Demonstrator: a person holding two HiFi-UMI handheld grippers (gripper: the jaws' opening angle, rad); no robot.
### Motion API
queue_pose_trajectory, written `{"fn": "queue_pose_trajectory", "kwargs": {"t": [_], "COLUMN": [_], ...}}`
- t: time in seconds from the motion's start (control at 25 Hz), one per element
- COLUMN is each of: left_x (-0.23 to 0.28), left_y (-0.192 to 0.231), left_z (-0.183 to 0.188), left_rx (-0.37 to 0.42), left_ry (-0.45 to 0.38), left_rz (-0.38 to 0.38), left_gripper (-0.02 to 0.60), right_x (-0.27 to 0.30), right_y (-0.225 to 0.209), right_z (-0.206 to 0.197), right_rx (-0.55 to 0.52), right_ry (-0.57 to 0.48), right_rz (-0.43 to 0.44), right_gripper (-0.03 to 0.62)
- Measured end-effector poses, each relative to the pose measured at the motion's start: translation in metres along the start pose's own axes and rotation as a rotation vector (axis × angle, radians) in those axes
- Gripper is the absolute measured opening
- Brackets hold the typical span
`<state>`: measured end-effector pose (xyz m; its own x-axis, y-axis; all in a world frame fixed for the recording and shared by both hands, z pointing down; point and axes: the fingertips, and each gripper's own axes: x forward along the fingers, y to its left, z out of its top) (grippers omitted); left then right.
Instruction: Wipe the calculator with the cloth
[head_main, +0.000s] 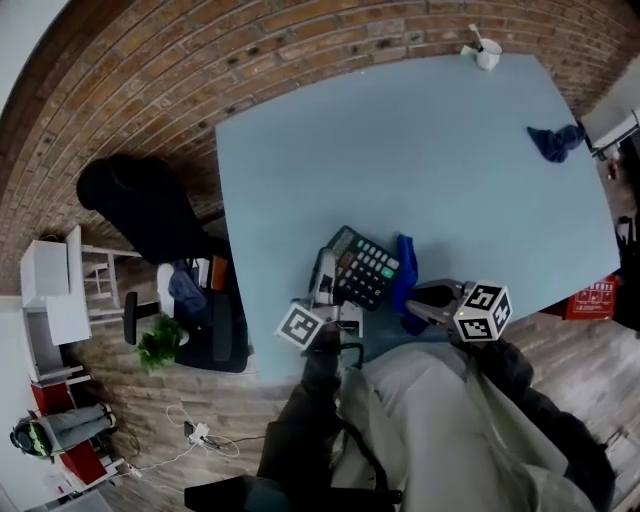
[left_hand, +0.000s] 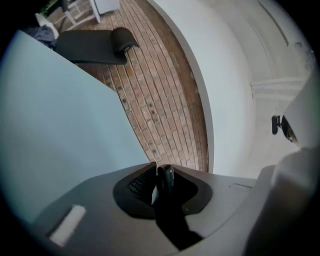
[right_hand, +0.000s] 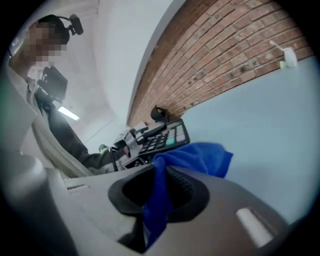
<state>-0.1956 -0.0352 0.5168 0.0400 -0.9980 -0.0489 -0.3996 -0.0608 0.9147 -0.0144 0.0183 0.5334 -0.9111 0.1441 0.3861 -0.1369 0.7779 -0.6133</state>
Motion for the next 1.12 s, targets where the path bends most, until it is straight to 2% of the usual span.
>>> {"fn": "queue_pose_trajectory", "kwargs": {"t": [0.12,0.24,0.32,0.44,0.52,0.6,0.72,0.76,0.8,0.92,0.96,1.04,1.12], "left_x": [0.014,0.024,0.027,0.023,0.013,0.0,-0.019,-0.024,-0.028,-0.041,-0.045,-0.052,-0.055], "left_y": [0.02,0.037,0.044,0.047,0.051,0.054,0.048,0.04,0.028,-0.009,-0.017,-0.03,-0.034], "left_z": [-0.021,-0.035,-0.043,-0.046,-0.042,-0.031,0.0,0.012,0.021,0.027,0.022,0.007,-0.011], "left_rx": [0.108,0.259,0.318,0.345,0.401,0.497,0.583,0.583,0.567,0.466,0.435,0.397,0.398], "left_ry": [0.177,0.307,0.376,0.433,0.477,0.502,0.427,0.374,0.316,0.179,0.158,0.156,0.185], "left_rz": [0.026,0.089,0.122,0.144,0.175,0.218,0.272,0.27,0.252,0.167,0.15,0.136,0.123], "left_gripper": [0.052,0.059,0.058,0.065,0.186,0.204,0.204,0.199,0.152,0.062,0.012,0.006,0.006], "right_x": [-0.008,-0.018,-0.026,-0.039,-0.053,-0.072,-0.096,-0.099,-0.1,-0.087,-0.079,-0.058,-0.04], "right_y": [-0.039,-0.071,-0.086,-0.097,-0.101,-0.105,-0.101,-0.096,-0.087,-0.054,-0.041,-0.019,-0.007], "right_z": [-0.018,-0.029,-0.031,-0.03,-0.022,-0.009,0.017,0.027,0.038,0.065,0.07,0.072,0.068], "right_rx": [-0.075,-0.203,-0.263,-0.263,-0.268,-0.297,-0.35,-0.372,-0.394,-0.399,-0.366,-0.259,-0.147], "right_ry": [0.097,0.191,0.201,0.178,0.16,0.128,0.046,0.012,-0.027,-0.179,-0.23,-0.304,-0.332], "right_rz": [-0.177,-0.381,-0.477,-0.549,-0.599,-0.664,-0.724,-0.719,-0.701,-0.569,-0.5,-0.338,-0.217], "right_gripper": [0.066,0.078,0.107,0.132,0.141,0.141,0.141,0.141,0.141,0.12,0.112,0.066,0.002]}}
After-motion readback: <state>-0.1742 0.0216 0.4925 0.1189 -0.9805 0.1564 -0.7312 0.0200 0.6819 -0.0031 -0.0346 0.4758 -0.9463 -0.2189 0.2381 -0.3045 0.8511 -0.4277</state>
